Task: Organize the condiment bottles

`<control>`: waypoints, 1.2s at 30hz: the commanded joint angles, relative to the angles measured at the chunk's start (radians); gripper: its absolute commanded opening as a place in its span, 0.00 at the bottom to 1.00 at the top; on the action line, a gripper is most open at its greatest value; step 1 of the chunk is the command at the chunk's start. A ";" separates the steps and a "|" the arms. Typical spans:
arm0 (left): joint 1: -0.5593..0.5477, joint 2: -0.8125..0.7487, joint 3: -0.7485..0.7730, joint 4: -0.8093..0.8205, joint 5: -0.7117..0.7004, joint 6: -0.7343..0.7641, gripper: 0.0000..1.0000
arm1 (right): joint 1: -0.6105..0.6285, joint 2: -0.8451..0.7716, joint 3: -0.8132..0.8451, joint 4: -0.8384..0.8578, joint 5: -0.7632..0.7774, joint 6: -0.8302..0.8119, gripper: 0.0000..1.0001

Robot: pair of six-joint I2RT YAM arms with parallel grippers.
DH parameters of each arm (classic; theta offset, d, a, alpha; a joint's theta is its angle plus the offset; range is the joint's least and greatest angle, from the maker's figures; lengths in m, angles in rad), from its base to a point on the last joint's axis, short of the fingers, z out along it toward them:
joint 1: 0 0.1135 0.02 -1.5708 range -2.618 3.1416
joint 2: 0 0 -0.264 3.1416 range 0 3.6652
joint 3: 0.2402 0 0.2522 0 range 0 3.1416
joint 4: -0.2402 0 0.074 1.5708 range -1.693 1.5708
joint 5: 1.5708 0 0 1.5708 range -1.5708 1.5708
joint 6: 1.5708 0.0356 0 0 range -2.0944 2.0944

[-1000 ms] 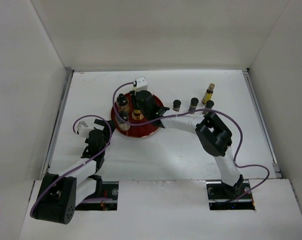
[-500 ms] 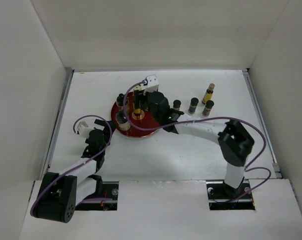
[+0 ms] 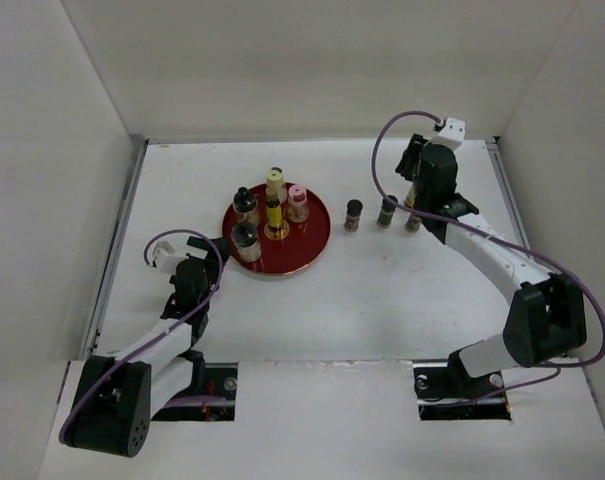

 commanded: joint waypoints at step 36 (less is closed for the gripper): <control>0.010 0.068 0.009 0.042 -0.012 -0.009 1.00 | -0.195 0.275 0.206 -0.151 0.041 -0.021 0.19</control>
